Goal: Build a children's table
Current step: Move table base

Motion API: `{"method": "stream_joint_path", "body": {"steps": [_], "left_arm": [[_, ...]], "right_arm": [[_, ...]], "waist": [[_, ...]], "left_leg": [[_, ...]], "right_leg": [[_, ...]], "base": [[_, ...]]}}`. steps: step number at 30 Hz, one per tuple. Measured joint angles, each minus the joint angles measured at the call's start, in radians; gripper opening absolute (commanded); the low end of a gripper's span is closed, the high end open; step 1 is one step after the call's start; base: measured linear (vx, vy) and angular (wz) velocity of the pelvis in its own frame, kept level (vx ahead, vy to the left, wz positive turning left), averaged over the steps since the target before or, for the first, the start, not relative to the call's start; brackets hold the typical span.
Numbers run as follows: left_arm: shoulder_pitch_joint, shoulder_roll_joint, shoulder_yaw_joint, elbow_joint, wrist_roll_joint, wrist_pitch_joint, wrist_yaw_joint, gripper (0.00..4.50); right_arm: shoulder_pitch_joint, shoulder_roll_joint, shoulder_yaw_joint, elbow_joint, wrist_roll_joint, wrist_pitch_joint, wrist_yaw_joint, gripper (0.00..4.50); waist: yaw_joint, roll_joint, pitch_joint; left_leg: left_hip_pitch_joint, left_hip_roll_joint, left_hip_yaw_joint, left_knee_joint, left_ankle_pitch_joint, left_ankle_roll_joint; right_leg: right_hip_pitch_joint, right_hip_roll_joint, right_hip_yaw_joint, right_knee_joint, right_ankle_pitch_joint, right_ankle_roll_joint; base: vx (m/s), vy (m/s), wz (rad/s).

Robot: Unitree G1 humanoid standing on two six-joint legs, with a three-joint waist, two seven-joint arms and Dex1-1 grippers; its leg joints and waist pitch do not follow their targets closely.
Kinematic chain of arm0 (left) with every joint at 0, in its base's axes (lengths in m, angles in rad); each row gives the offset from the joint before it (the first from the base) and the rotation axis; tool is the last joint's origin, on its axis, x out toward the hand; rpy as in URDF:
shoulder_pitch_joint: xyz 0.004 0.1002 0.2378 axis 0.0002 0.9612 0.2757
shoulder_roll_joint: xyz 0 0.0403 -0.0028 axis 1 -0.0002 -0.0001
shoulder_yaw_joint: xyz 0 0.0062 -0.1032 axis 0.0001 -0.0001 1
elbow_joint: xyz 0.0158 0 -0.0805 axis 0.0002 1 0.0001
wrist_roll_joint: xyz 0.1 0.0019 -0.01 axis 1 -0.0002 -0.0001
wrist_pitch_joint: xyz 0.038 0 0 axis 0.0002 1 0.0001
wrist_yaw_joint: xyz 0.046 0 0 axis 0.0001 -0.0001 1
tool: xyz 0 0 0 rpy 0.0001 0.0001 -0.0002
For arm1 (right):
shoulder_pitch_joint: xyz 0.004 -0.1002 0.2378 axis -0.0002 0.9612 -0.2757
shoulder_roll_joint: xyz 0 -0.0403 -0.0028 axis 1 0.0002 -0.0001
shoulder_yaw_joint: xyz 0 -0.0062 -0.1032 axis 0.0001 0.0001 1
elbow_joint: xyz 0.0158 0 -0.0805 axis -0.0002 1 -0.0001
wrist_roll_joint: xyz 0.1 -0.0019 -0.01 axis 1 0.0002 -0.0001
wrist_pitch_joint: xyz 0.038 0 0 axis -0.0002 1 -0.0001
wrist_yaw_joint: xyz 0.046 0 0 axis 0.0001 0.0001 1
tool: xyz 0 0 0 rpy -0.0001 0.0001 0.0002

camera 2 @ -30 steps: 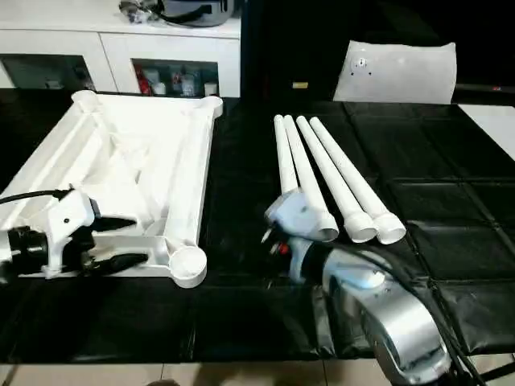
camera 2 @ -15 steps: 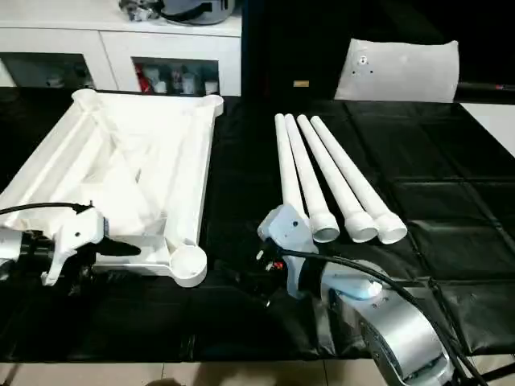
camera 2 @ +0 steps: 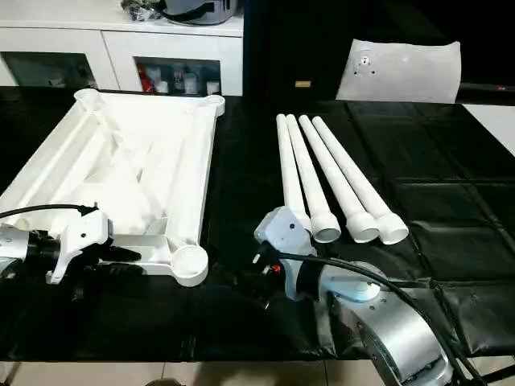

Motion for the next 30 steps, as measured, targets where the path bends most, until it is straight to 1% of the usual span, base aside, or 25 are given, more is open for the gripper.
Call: {"method": "stream_joint_path", "body": {"steps": [4,7,8,12,16,21,26,30], "left_arm": [[-0.012,0.001,-0.015,0.002,0.010,-0.008,-0.015,0.42],[-0.024,-0.013,-0.022,0.012,0.020,-0.015,-0.016,0.31],[-0.029,-0.019,-0.022,0.015,0.022,-0.014,-0.015,0.20],[-0.038,-0.046,-0.022,0.020,0.030,-0.010,0.008,0.03],[-0.043,-0.092,-0.021,0.020,0.031,0.003,0.067,0.03],[-0.048,-0.151,-0.019,0.027,0.040,0.001,0.119,0.03],[-0.055,-0.176,-0.019,0.030,0.041,0.000,0.129,0.03],[-0.066,-0.182,-0.027,0.032,0.053,0.000,0.130,0.03]], "right_arm": [[-0.002,0.011,0.000,0.000,0.000,0.004,-0.006,4.50],[-0.002,0.017,0.000,-0.001,0.000,0.009,-0.011,4.50],[-0.002,0.017,0.000,-0.001,0.000,0.009,-0.014,4.50],[-0.002,0.018,0.000,-0.001,-0.001,0.009,-0.026,4.50],[-0.002,0.025,-0.004,-0.001,-0.012,0.009,-0.042,4.50],[-0.012,0.053,-0.036,0.004,-0.022,0.009,-0.087,4.50],[-0.027,0.079,-0.070,0.043,-0.031,0.010,-0.135,4.50],[-0.056,0.128,-0.114,0.077,-0.044,0.011,-0.194,4.50]], "waist": [[-0.003,0.002,0.001],[-0.011,0.003,0.001],[-0.013,0.003,0.001],[-0.022,0.003,0.001],[-0.026,0.003,0.001],[-0.020,0.003,0.001],[-0.013,0.003,0.001],[-0.007,0.003,0.001]], "left_leg": [[0.000,0.000,0.001,0.000,0.000,0.000],[0.000,0.001,0.003,0.000,0.000,0.000],[0.000,0.001,0.003,-0.001,0.000,0.000],[-0.001,0.002,0.006,-0.002,0.000,0.000],[-0.001,0.003,0.007,-0.002,0.000,0.000],[-0.001,0.004,0.009,-0.002,0.001,0.000],[-0.001,0.004,0.010,-0.002,0.002,0.000],[-0.001,0.006,0.010,-0.002,0.002,-0.001]], "right_leg": [[0.000,0.000,0.001,0.000,0.000,0.000],[0.000,0.000,0.001,0.000,0.000,0.000],[0.000,0.000,0.001,0.000,0.000,-0.001],[0.000,0.000,0.002,0.000,0.000,-0.001],[0.000,0.000,0.002,0.000,0.000,-0.001],[0.000,0.000,0.002,0.000,0.000,-0.001],[-0.002,0.000,0.001,0.000,0.000,-0.001],[-0.003,0.000,0.000,0.000,0.000,-0.001]], "base": [[0.000,0.000,0.00],[0.000,0.000,0.00],[0.000,0.000,0.00],[0.000,0.000,0.00],[-0.041,-0.007,0.00],[0.021,0.004,0.00],[0.000,0.000,0.00],[0.000,0.000,0.00]]}}
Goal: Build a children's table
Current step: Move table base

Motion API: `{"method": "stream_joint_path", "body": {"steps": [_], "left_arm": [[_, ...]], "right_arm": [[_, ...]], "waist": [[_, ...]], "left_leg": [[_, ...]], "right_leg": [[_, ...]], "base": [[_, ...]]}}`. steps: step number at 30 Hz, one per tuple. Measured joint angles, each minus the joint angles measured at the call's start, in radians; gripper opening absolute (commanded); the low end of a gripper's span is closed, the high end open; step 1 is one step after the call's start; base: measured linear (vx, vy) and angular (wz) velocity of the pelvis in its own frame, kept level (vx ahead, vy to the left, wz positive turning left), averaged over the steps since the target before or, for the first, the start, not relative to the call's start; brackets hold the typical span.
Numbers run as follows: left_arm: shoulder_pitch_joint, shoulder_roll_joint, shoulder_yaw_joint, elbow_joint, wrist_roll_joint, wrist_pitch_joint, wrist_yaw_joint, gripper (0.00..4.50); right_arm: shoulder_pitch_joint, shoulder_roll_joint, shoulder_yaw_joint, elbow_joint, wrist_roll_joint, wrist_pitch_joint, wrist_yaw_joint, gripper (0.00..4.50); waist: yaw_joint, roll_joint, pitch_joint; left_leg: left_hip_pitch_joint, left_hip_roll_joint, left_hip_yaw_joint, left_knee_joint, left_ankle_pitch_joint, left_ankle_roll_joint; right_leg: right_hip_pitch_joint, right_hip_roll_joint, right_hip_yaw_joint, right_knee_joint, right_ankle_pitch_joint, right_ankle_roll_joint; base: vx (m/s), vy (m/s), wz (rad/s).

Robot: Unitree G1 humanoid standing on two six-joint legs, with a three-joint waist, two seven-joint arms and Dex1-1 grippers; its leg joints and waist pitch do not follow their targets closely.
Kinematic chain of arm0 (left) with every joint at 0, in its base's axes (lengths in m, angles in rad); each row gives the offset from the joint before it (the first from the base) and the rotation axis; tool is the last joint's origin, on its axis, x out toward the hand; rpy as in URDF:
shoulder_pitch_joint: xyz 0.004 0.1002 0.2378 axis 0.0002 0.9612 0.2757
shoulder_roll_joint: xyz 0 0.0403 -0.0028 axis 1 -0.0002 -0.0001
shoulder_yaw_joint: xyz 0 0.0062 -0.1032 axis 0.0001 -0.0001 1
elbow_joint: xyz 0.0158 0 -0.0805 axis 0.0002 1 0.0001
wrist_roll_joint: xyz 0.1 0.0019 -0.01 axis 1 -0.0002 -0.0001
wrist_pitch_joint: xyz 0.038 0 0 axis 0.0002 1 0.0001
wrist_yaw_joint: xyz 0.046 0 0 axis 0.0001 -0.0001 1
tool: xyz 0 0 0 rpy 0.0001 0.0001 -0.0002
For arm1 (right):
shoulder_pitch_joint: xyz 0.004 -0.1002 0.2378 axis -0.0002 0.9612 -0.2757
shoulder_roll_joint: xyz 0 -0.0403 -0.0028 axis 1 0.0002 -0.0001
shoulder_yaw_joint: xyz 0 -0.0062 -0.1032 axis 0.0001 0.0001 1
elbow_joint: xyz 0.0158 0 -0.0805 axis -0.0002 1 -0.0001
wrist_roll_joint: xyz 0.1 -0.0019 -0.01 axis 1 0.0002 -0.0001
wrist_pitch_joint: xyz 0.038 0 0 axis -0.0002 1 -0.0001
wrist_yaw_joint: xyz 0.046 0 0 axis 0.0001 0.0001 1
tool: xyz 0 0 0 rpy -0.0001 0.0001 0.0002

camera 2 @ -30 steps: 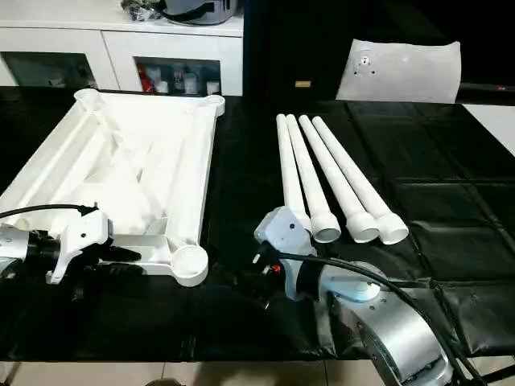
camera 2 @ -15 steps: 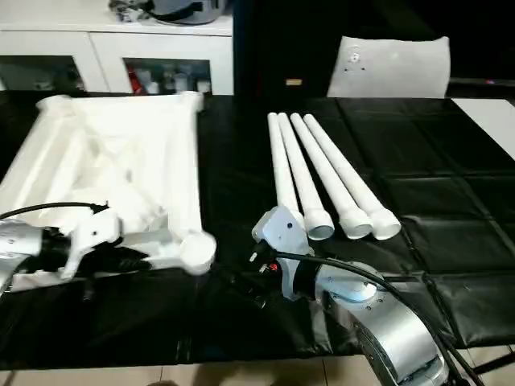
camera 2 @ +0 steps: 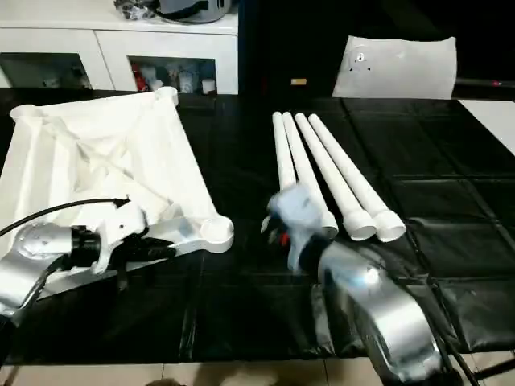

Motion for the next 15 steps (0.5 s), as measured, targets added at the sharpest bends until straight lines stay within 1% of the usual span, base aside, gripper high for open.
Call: {"method": "stream_joint_path", "body": {"steps": [2,3,5,6,7,9,11,12,13,15], "left_arm": [[0.000,0.000,0.000,-0.001,0.003,0.000,0.000,0.03],[0.001,0.003,0.000,-0.005,0.006,0.002,0.002,0.29],[0.010,0.016,0.000,-0.026,0.007,0.009,0.007,0.57],[0.023,0.035,0.006,-0.069,0.000,0.030,0.006,0.57],[0.027,0.042,0.016,-0.102,-0.010,0.049,0.003,0.57],[0.033,0.059,0.038,-0.178,-0.033,0.077,-0.006,0.88],[0.052,0.070,0.066,-0.236,-0.055,0.113,-0.008,1.05],[0.056,0.070,0.075,-0.260,-0.067,0.125,-0.007,1.17],[0.067,0.070,0.087,-0.279,-0.076,0.136,-0.001,1.17],[0.072,0.059,0.099,-0.311,-0.094,0.155,0.015,1.36]], "right_arm": [[-0.007,0.014,-0.011,0.016,-0.001,-0.002,-0.016,4.50],[-0.018,0.021,-0.015,0.029,0.000,-0.002,-0.024,4.50],[-0.043,0.039,-0.026,0.037,-0.006,-0.001,-0.050,4.50],[-0.079,0.052,-0.029,0.052,-0.019,0.011,-0.080,4.50],[-0.110,0.058,-0.033,0.067,-0.033,0.024,-0.102,4.50],[-0.173,0.092,-0.054,0.097,-0.066,0.074,-0.173,4.50],[-0.235,0.103,-0.059,0.141,-0.077,0.176,-0.206,4.50],[-0.255,0.106,-0.065,0.165,-0.079,0.219,-0.219,4.50],[-0.274,0.116,-0.069,0.192,-0.078,0.243,-0.227,4.50],[-0.312,0.132,-0.070,0.255,-0.078,0.276,-0.238,4.50]], "waist": [[0.002,0.000,0.000],[0.002,0.000,0.000],[-0.002,0.000,0.000],[-0.006,-0.001,0.000],[-0.007,-0.001,0.000],[-0.007,-0.001,0.000],[-0.007,-0.001,0.000],[-0.004,-0.001,0.000],[-0.004,-0.001,0.001],[-0.002,-0.001,0.001]], "left_leg": [[0.000,0.000,0.000,0.000,0.000,0.000],[0.000,0.000,0.001,0.000,0.000,0.000],[0.000,0.000,0.001,0.000,0.000,-0.001],[0.000,0.001,0.001,0.000,0.001,-0.001],[0.001,0.001,0.001,0.000,0.001,-0.002],[0.001,0.001,0.001,-0.001,0.003,-0.005],[0.001,0.001,0.001,-0.001,0.003,-0.006],[0.001,0.002,0.001,-0.001,0.004,-0.006],[0.001,0.002,0.002,-0.001,0.004,-0.006],[0.000,0.002,0.002,-0.001,0.005,-0.008]], "right_leg": [[0.000,0.000,0.000,0.000,0.000,0.000],[0.000,0.000,0.000,0.000,0.000,0.000],[-0.001,0.000,0.000,0.001,0.000,0.000],[-0.001,0.001,0.001,0.001,0.001,-0.001],[-0.001,0.001,0.000,0.002,0.000,-0.001],[-0.001,0.001,0.000,0.002,0.001,-0.001],[-0.001,0.001,0.000,0.002,0.001,-0.001],[-0.001,0.001,0.000,0.002,0.001,-0.001],[-0.001,0.001,0.000,0.002,0.001,-0.001],[-0.001,0.001,-0.001,0.002,0.001,-0.001]], "base": [[0.000,0.000,0.00],[0.000,0.000,0.00],[0.000,0.000,0.00],[0.000,0.000,0.00],[0.000,0.000,0.00],[0.000,0.000,0.00],[0.000,0.000,0.00],[0.000,0.000,0.00],[0.000,0.000,0.00],[0.000,0.000,0.00]]}}
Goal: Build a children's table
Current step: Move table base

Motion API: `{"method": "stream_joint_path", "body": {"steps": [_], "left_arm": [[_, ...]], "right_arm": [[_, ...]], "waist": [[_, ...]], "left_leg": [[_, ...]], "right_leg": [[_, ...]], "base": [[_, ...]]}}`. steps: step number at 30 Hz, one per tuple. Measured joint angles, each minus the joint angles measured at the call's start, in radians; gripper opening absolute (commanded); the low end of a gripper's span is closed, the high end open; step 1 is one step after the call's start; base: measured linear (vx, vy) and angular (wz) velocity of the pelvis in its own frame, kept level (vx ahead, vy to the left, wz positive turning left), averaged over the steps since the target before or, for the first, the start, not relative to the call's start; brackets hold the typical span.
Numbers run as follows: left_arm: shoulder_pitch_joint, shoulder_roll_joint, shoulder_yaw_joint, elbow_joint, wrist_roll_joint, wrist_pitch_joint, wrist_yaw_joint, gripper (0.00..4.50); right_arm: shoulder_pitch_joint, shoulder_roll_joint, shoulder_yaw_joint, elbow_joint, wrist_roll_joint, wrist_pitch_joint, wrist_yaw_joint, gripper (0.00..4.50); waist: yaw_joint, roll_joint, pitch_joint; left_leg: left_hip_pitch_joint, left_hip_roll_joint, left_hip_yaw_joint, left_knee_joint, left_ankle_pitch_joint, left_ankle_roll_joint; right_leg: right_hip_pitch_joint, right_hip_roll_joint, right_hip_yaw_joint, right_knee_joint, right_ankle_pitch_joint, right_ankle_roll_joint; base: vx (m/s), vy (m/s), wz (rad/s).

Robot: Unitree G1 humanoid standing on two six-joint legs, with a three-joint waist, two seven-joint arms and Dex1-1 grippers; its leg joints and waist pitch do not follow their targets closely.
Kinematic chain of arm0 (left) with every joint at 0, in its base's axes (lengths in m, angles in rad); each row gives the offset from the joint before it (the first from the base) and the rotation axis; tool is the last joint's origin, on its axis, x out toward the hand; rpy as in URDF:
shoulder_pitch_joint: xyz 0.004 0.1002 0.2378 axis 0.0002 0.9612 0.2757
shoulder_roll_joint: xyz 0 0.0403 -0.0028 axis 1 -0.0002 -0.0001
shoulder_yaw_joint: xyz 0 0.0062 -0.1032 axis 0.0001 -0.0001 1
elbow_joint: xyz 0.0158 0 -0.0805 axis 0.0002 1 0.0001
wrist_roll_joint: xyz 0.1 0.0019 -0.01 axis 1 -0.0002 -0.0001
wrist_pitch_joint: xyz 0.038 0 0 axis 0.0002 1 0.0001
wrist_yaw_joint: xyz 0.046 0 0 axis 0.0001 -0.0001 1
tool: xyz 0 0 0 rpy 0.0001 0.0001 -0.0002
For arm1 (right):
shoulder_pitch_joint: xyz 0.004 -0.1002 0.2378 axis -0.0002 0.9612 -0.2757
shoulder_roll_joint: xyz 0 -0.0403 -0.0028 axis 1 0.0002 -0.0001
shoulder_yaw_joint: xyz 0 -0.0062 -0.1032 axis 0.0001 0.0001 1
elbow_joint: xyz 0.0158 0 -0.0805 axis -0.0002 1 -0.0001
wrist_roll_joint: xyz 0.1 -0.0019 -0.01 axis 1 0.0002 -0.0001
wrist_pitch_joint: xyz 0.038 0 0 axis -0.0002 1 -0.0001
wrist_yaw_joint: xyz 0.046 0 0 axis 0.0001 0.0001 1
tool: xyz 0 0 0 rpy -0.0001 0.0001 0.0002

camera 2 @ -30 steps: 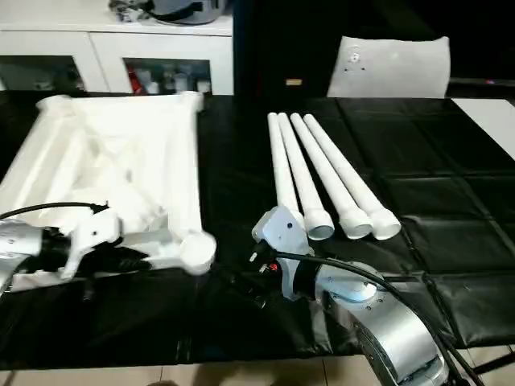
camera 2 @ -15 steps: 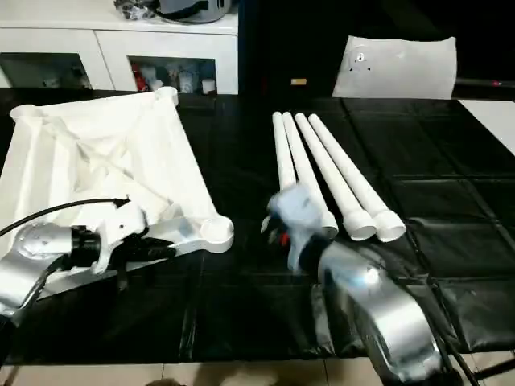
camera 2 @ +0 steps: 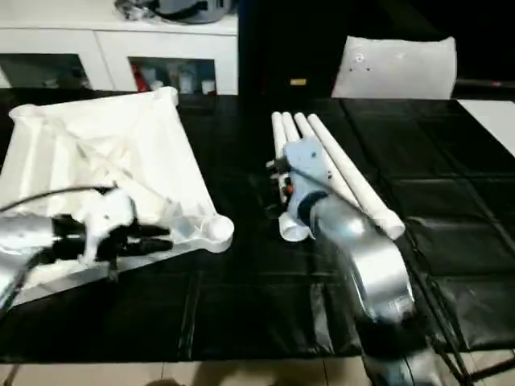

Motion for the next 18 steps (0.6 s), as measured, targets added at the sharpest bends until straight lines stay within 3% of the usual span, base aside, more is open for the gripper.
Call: {"method": "stream_joint_path", "body": {"steps": [6,18], "left_arm": [[0.039,-0.091,0.043,-0.150,-0.063,0.110,0.117,1.93],[0.086,-0.108,0.028,-0.289,-0.075,0.229,0.201,2.83]], "right_arm": [[-0.140,0.035,-0.046,0.251,-0.032,-0.022,-0.066,4.50],[-0.248,0.066,-0.100,0.586,-0.062,-0.128,-0.118,4.50]], "waist": [[0.004,-0.001,0.000],[0.003,-0.004,0.002]], "left_leg": [[0.000,0.000,0.001,0.000,0.003,-0.004],[0.000,0.002,0.002,-0.001,0.003,-0.005]], "right_leg": [[0.000,0.000,0.000,0.000,0.000,0.000],[-0.001,0.001,0.000,0.001,0.000,-0.001]], "base": [[0.000,0.000,0.00],[0.000,0.000,0.00]]}}
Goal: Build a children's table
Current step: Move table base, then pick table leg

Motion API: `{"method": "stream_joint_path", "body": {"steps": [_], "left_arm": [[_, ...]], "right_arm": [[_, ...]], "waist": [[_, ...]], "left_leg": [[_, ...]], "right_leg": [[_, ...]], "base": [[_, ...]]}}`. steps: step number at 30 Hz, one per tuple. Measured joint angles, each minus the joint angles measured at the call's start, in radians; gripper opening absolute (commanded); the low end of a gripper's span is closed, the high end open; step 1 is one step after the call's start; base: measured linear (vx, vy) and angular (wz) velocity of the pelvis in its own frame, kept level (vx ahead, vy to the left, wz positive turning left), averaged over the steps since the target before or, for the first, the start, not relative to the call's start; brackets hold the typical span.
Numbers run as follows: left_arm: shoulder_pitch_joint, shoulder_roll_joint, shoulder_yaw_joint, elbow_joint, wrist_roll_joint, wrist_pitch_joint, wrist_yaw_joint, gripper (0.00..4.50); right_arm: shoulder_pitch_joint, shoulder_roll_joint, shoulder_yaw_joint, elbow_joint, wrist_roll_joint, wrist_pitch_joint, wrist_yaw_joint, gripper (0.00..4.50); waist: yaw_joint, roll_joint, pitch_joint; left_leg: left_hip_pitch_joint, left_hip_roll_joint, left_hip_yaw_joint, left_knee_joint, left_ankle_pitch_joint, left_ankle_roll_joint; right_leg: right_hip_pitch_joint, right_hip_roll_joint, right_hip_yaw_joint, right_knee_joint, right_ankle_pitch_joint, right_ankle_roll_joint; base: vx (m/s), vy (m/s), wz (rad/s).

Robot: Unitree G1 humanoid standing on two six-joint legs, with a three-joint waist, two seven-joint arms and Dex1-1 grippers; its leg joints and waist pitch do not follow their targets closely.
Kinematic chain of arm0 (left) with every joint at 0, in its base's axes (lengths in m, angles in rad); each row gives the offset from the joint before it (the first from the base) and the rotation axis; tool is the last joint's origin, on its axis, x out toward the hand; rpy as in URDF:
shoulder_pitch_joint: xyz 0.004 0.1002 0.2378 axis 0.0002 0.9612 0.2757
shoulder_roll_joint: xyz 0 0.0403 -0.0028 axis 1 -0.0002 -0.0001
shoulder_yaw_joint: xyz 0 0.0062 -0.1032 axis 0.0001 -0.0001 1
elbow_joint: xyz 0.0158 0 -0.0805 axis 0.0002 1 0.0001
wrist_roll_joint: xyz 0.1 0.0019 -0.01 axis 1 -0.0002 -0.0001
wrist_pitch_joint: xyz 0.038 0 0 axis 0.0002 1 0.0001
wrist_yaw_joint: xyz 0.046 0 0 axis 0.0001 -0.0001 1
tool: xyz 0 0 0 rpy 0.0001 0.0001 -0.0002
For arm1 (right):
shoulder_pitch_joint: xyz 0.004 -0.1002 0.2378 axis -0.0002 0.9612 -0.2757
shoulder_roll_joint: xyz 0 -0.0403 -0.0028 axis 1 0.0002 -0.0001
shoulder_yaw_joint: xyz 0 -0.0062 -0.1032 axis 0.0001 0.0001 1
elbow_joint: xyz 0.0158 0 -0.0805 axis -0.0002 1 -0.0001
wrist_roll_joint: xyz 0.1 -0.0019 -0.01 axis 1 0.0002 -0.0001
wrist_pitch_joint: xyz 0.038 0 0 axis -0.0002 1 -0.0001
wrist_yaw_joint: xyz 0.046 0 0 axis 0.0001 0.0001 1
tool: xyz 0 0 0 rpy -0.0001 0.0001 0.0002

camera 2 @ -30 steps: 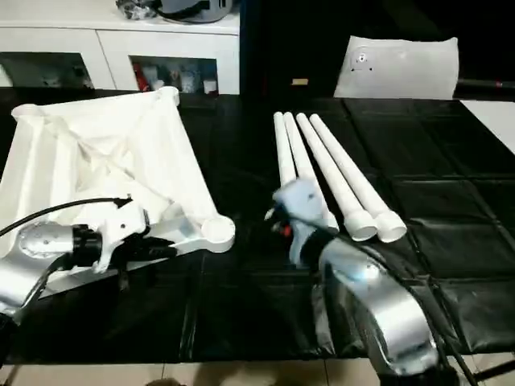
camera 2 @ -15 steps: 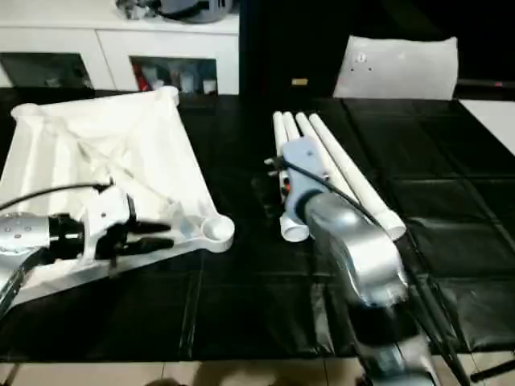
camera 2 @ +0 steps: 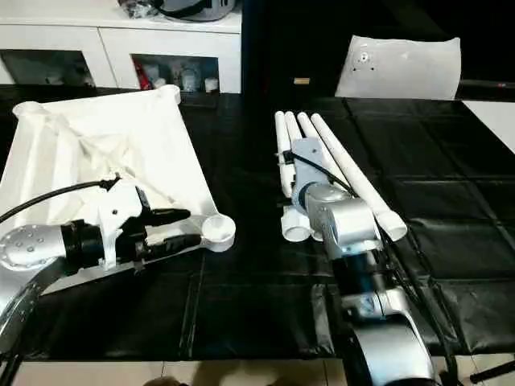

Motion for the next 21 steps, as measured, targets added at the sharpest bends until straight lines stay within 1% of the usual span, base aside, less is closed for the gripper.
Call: {"method": "stream_joint_path", "body": {"steps": [2,6,11,17,21], "left_arm": [[0.000,0.005,-0.001,-0.008,0.003,0.011,0.007,3.11],[0.000,0.023,-0.009,-0.023,0.019,0.022,0.017,3.11],[0.000,0.026,-0.009,-0.038,0.016,0.048,0.022,3.11],[0.019,0.038,-0.012,-0.053,0.016,0.062,0.025,3.11],[0.019,0.045,-0.014,-0.061,0.016,0.072,0.029,3.11]], "right_arm": [[-0.026,0.012,-0.014,0.046,0.001,-0.017,0.005,4.50],[-0.070,0.025,-0.016,0.144,0.006,-0.056,0.010,4.50],[-0.096,0.032,-0.017,0.232,-0.002,-0.085,0.006,4.50],[-0.109,0.044,-0.044,0.296,-0.002,-0.081,0.000,4.50],[-0.140,0.046,-0.056,0.349,0.004,-0.056,-0.001,4.50]], "waist": [[0.000,0.000,0.000],[0.001,0.000,0.000],[0.004,-0.001,0.000],[0.003,-0.001,0.001],[0.004,-0.001,0.001]], "left_leg": [[0.000,0.000,0.000,0.000,0.000,0.000],[0.000,0.002,0.000,0.000,0.000,0.000],[-0.001,0.002,0.001,0.000,0.000,0.000],[-0.001,0.003,0.001,0.000,0.000,0.000],[0.000,0.003,0.001,0.000,0.000,0.000]], "right_leg": [[0.000,0.001,0.000,0.000,0.000,0.000],[0.000,0.002,0.000,0.000,0.000,0.000],[-0.001,0.002,0.000,0.000,0.000,0.000],[-0.001,0.002,0.000,0.000,0.000,-0.001],[-0.001,0.002,0.000,0.000,0.000,-0.001]], "base": [[0.000,0.000,0.00],[0.000,0.000,0.00],[0.000,0.000,0.00],[0.000,0.000,0.00],[0.000,0.000,0.00]]}}
